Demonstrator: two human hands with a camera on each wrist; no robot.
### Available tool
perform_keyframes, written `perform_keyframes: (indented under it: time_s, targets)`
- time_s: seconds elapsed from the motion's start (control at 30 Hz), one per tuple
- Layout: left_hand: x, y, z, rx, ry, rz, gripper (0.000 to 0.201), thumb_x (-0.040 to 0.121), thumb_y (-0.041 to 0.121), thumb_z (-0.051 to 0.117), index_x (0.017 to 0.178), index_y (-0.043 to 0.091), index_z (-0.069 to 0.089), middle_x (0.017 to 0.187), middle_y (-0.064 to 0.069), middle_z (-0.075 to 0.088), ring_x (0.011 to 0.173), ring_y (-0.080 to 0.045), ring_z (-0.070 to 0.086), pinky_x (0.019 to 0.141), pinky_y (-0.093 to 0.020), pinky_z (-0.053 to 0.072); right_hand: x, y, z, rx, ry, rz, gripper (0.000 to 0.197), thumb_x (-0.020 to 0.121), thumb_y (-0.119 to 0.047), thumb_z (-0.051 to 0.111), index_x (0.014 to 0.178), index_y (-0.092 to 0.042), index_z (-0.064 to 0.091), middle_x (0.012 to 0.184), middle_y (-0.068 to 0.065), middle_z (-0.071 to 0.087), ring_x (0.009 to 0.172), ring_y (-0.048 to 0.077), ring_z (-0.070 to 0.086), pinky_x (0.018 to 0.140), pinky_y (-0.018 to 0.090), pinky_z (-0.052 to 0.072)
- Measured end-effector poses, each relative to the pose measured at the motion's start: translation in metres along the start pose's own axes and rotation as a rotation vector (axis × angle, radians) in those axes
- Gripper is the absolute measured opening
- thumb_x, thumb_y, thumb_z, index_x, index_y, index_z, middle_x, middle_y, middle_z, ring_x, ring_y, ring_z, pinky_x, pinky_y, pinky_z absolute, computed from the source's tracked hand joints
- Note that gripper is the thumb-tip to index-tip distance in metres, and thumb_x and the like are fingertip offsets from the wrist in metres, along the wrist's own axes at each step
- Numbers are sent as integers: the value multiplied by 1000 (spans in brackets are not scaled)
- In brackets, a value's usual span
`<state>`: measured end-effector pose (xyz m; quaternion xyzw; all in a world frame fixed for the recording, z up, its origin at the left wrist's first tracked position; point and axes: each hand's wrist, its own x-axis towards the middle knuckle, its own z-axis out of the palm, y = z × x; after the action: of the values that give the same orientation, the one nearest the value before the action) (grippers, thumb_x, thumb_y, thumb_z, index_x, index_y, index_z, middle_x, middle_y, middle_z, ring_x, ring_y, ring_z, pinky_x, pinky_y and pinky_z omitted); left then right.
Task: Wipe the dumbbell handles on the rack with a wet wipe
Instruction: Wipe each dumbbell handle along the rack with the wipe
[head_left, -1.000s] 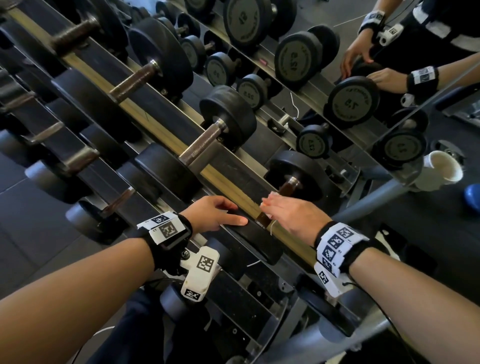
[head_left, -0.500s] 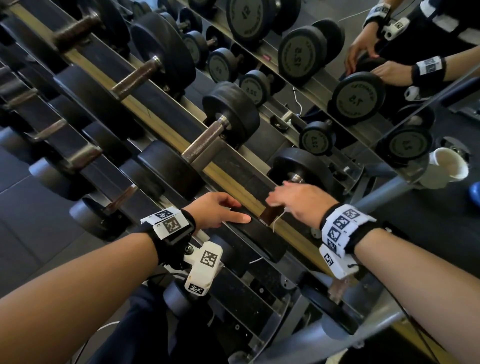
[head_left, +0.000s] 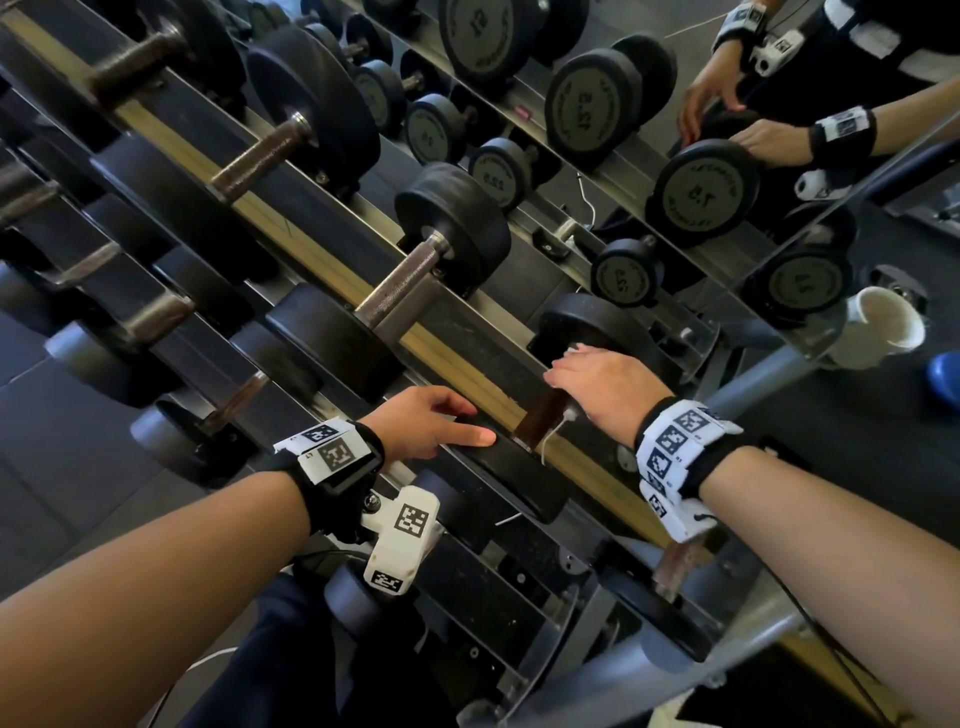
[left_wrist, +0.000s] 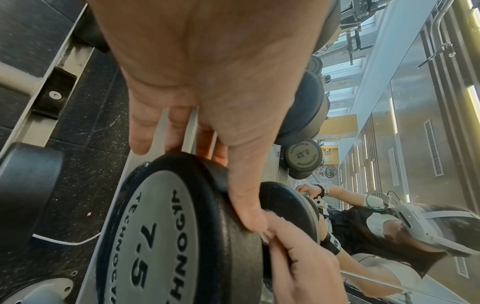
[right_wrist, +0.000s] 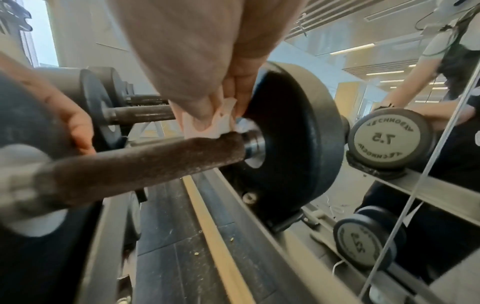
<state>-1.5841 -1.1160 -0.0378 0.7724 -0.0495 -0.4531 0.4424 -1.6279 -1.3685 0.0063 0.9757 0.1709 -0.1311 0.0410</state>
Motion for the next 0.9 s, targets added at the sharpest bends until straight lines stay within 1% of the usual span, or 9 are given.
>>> perform_keyframes:
  time_s: [0.1, 0.17, 0.33, 0.47, 0.57, 0.67, 0.73, 0.8, 0.9]
  targets:
    - [-1, 0, 1, -23, 2, -7, 46, 72, 42, 83, 113, 33, 64, 120, 5, 59, 107, -19, 63, 90, -41, 58, -3, -14, 7, 80, -15, -121, 39, 90, -10, 61, 128, -20, 62, 127, -2, 64, 123, 14, 55, 111, 31, 38]
    - [-1, 0, 1, -38, -1, -15, 47, 72, 41, 84, 113, 33, 64, 121, 4, 59, 107, -20, 64, 90, -42, 58, 0, -18, 10, 38, -55, -204, 34, 91, -15, 59, 124, -24, 63, 119, -7, 65, 116, 13, 57, 107, 32, 40]
    - [-2, 0, 1, -62, -12, -33, 49, 72, 40, 84, 115, 32, 63, 124, 1, 58, 112, -23, 62, 93, -44, 57, 16, 0, 3, -106, -75, -40, 34, 85, -18, 67, 117, -23, 60, 109, -4, 65, 108, 19, 58, 103, 34, 40]
    - [-2, 0, 1, -65, -18, -42, 51, 72, 41, 83, 118, 32, 62, 125, 1, 58, 113, -23, 60, 95, -45, 55, 23, -23, 11, 28, -163, -69, 24, 95, -21, 57, 118, -25, 57, 104, -5, 66, 105, 18, 57, 100, 37, 45]
    - [-4, 0, 1, -49, -15, -41, 52, 73, 42, 82, 120, 32, 61, 127, 3, 56, 115, -22, 58, 96, -44, 55, 29, -23, 14, -34, -239, -175, 20, 99, -20, 50, 116, -27, 60, 110, -6, 63, 107, 17, 55, 105, 33, 38]
    - [-4, 1, 1, -45, -19, -39, 52, 74, 42, 81, 121, 33, 61, 128, 2, 55, 117, -22, 57, 97, -44, 54, 34, -6, 6, -23, -245, -62, 20, 91, -14, 59, 108, -25, 59, 106, -4, 63, 108, 19, 55, 107, 38, 39]
    - [-4, 1, 1, -49, -28, -36, 50, 74, 42, 81, 120, 33, 61, 128, 2, 55, 117, -22, 57, 97, -45, 54, 33, -1, 4, -69, -204, -61, 19, 90, -14, 57, 107, -23, 60, 104, -3, 64, 105, 19, 57, 111, 36, 35]
    - [-4, 1, 1, -45, -25, -27, 51, 74, 43, 81, 120, 32, 62, 127, 2, 56, 115, -22, 59, 96, -45, 55, 28, -10, 6, -51, -163, -112, 20, 95, -17, 51, 109, -24, 63, 104, -5, 67, 102, 15, 60, 115, 35, 29]
    - [-4, 0, 1, -23, -15, -19, 53, 74, 45, 81, 121, 31, 62, 126, 3, 57, 111, -21, 61, 93, -44, 57, 20, -32, 13, 67, -230, -242, 28, 97, -17, 46, 117, -23, 64, 111, -7, 68, 108, 12, 61, 122, 35, 18]
